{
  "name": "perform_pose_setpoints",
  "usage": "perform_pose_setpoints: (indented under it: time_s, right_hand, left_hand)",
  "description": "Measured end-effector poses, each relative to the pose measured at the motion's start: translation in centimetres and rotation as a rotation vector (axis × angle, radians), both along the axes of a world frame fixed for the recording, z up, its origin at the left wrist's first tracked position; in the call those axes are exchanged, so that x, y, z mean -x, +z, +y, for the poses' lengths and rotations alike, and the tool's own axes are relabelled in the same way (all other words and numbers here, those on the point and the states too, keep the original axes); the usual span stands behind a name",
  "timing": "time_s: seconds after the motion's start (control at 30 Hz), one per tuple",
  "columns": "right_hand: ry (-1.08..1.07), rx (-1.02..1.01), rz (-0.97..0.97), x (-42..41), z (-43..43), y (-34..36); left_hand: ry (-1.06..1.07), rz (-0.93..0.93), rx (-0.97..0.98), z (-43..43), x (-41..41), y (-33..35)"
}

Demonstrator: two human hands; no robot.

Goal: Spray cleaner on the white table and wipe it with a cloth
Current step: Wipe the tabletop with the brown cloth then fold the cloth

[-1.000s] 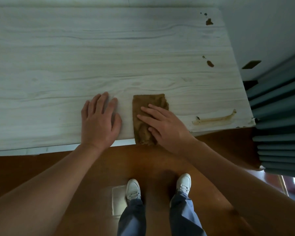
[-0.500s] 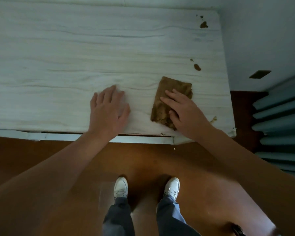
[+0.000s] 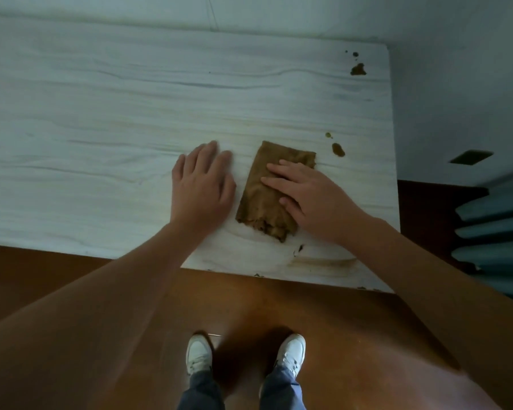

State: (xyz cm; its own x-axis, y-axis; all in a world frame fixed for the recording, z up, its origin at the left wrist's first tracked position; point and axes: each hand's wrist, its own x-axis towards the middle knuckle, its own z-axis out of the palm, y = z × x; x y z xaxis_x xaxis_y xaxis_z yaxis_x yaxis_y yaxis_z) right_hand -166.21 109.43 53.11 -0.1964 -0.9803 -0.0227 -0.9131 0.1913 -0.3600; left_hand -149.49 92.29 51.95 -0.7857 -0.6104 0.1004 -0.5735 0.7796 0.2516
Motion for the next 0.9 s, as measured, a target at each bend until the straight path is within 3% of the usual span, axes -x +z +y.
perform_pose_setpoints:
  time_s: [0.2,0.43,0.73,0.9]
  right_hand:
    - [-0.092,-0.008,-0.015,3.4,-4.8,0.7]
    - [-0.204,0.024,-0.002,-0.2,-3.9,-0.1]
    - [-0.159,0.01,0.008,0.6,-4.6,0.3]
    - [-0.235,0.017,0.014,2.3,-7.9,0.2]
  left_hand:
    - [-0.003,-0.042,-0.004,-0.2,0.2,0.0]
    - [-0.005,-0.016,-0.012,-0.4,0.2,-0.1]
    - [-0.012,-0.051,-0.027,-0.6,0.2,0.2]
    - [-0.022,-0.077,-0.039,-0.7,0.2,0.1]
